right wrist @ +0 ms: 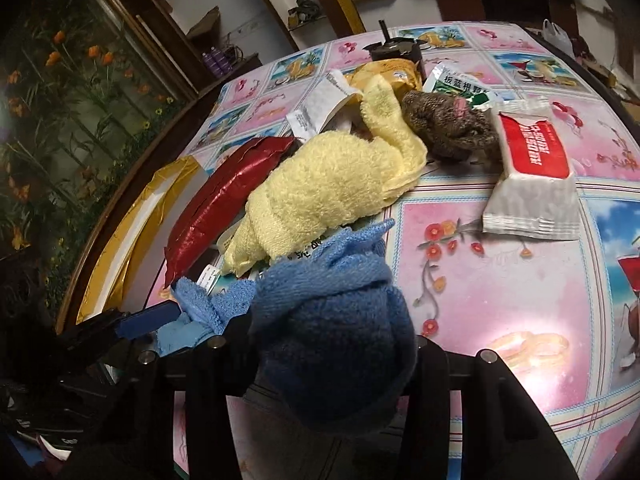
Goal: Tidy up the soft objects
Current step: 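Grasp the blue towels with the left gripper while the right gripper grasps another blue towel, then carry both blue towels into the white box and open both grippers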
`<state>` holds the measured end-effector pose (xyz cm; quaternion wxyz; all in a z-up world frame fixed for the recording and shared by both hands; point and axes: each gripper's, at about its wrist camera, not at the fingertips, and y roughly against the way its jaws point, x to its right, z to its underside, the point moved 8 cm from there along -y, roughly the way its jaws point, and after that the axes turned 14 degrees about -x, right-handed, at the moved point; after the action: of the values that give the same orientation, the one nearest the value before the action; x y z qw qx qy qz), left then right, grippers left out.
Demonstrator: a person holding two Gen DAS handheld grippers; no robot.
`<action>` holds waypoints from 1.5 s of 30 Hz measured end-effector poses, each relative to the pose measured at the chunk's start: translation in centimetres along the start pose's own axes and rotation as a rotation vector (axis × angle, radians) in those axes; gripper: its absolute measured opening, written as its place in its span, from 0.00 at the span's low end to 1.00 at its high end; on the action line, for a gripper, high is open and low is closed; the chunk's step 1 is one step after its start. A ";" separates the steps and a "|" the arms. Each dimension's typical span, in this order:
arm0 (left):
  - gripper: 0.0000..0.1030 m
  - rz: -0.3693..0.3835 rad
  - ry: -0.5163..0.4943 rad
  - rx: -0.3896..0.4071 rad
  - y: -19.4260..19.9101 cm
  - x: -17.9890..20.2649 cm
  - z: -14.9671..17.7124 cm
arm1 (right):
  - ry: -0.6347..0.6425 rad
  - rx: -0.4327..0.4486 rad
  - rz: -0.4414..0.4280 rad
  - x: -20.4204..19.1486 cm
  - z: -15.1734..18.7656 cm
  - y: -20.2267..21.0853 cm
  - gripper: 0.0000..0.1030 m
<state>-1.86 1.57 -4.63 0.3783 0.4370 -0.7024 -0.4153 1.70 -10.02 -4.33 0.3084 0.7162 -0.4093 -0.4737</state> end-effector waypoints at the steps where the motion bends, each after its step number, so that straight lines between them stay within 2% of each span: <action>1: 0.69 -0.020 -0.011 -0.030 -0.8 0.4 0.0 | -0.003 0.009 0.000 0.2 0.1 0.4 0.45; 6: 0.72 -0.181 -0.145 -0.054 -2.2 3.0 -0.2 | 0.011 0.067 0.046 0.3 0.7 2.5 0.45; 8: 0.46 -0.154 -0.166 -0.047 -1.9 3.7 0.1 | 0.014 0.096 0.064 0.3 0.7 3.4 0.45; 10: 0.34 -0.132 -0.158 -0.042 -1.3 3.5 0.6 | 0.018 0.124 0.076 0.1 0.7 4.3 0.45; 13: 0.27 -0.054 -0.120 -0.037 -0.2 2.6 1.3 | 0.033 0.157 0.083 -0.5 0.4 5.8 0.45; 14: 0.27 -0.007 -0.105 -0.025 0.7 2.1 1.6 | 0.041 0.169 0.084 -0.9 0.3 6.3 0.45; 16: 0.27 0.085 -0.067 0.019 3.4 1.0 1.9 | 0.060 0.191 0.081 -1.8 0.1 7.3 0.45; 19: 0.27 0.157 0.001 0.106 8.3 -1.6 1.3 | 0.099 0.219 0.061 -3.9 -0.7 8.8 0.45; 20: 0.27 0.160 0.023 0.132 9.7 -2.6 1.0 | 0.114 0.229 0.053 -4.8 -1.0 9.2 0.45; 23: 0.27 0.125 0.089 0.215 13.4 -6.2 0.5 | 0.162 0.248 0.013 -7.9 -2.2 10.1 0.45; 25: 0.27 0.073 0.132 0.248 14.9 -8.9 0.0 | 0.193 0.253 -0.018 -10.1 -3.2 10.3 0.45; 31: 0.27 -0.030 0.243 0.266 15.2 -16.1 -1.8 | 0.275 0.235 -0.092 -17.2 -7.1 9.3 0.45; 36: 0.27 -0.178 0.279 0.272 13.6 -19.9 -2.4 | 0.316 0.155 -0.105 -21.7 -9.3 4.7 0.45; 40: 0.28 -0.215 0.337 0.244 11.8 -23.3 -2.8 | 0.321 0.067 -0.087 -24.3 -10.4 -0.1 0.45; 45: 0.33 -0.292 0.403 0.225 11.1 -26.1 -2.5 | 0.301 -0.058 -0.069 -24.8 -11.3 -6.1 0.45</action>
<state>5.74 28.14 2.03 0.3956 0.6468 -0.5841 -0.2897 8.67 15.24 5.24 0.3704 0.7836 -0.3194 -0.3830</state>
